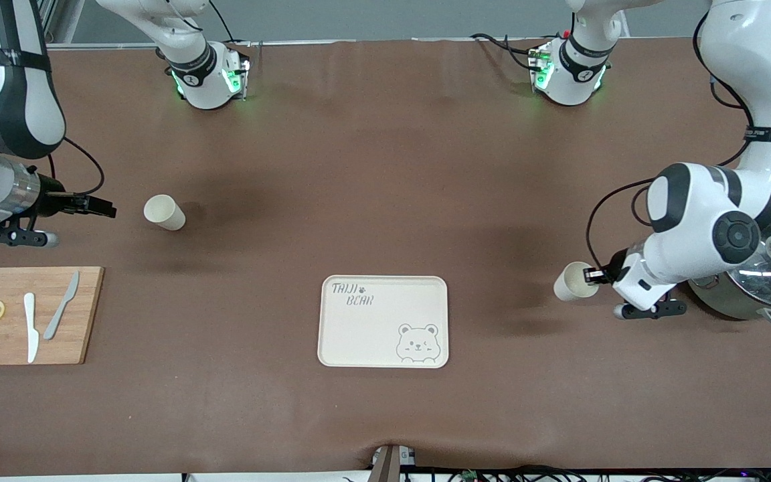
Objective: Place white IKEA cup upright on tray with both arms
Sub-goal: 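Carry the cup to the tray with the left gripper while the right gripper reaches, then set the cup upright on the tray and open the left gripper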
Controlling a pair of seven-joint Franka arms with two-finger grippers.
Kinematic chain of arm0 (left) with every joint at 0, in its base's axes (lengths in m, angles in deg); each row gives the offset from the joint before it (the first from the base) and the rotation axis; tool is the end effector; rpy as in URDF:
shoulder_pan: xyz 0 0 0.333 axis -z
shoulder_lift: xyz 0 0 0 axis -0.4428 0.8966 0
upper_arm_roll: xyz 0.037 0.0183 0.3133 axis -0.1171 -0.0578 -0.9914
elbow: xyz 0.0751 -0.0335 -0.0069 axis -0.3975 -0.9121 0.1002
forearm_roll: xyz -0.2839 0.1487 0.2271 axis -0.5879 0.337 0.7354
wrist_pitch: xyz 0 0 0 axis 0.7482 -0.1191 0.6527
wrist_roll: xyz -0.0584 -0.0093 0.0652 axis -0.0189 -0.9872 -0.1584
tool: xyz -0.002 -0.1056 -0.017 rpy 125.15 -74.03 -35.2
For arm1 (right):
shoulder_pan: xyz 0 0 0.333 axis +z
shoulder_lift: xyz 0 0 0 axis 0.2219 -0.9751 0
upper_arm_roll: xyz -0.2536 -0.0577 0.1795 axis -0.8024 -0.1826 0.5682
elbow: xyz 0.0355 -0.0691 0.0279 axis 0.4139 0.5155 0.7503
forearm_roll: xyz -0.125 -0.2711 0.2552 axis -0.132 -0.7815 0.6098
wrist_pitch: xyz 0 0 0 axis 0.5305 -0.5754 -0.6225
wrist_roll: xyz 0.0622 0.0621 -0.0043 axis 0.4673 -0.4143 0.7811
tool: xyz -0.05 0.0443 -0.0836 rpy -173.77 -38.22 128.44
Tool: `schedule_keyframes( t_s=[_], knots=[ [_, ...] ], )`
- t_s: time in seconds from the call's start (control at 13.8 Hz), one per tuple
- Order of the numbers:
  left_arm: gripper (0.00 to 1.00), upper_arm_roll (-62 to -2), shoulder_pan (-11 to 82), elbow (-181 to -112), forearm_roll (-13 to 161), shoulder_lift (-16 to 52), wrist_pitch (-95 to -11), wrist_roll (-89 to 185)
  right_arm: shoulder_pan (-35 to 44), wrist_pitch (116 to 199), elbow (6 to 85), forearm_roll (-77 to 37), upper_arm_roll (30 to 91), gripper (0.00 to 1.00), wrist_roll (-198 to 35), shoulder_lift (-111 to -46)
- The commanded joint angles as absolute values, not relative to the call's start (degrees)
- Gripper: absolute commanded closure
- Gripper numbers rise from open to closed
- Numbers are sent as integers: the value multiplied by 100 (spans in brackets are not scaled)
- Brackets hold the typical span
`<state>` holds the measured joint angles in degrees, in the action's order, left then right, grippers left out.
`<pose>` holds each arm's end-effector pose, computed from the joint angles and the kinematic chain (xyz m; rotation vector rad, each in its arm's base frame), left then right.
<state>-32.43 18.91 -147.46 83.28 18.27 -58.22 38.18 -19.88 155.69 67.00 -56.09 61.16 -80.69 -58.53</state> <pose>0.6442 -0.0987 0.3220 3.0197 0.1946 -0.1122 0.5218 -0.1061 0.3790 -3.0872 0.1653 0.2739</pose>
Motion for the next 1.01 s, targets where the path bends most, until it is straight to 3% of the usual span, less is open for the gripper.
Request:
schedule_keyframes(
  t_s=[0.0, 0.22, 0.94],
  knots=[
    [100, -3250, 2371, -14097, 8282, 2289, -5683, 2997, -2213, 16157, 7333, -5669, 6170, 0, -7770, -5626],
    [100, -3250, 2873, -13394, 8282, 2808, -5683, 1950, -2196, 16728, 7930, -5669, 6179, 0, -7770, -5608],
    [100, -3294, 4078, -12074, 8080, 3942, -6094, 33, -2170, 18160, 8976, -5669, 6179, 0, -7770, -5678]
  ],
)
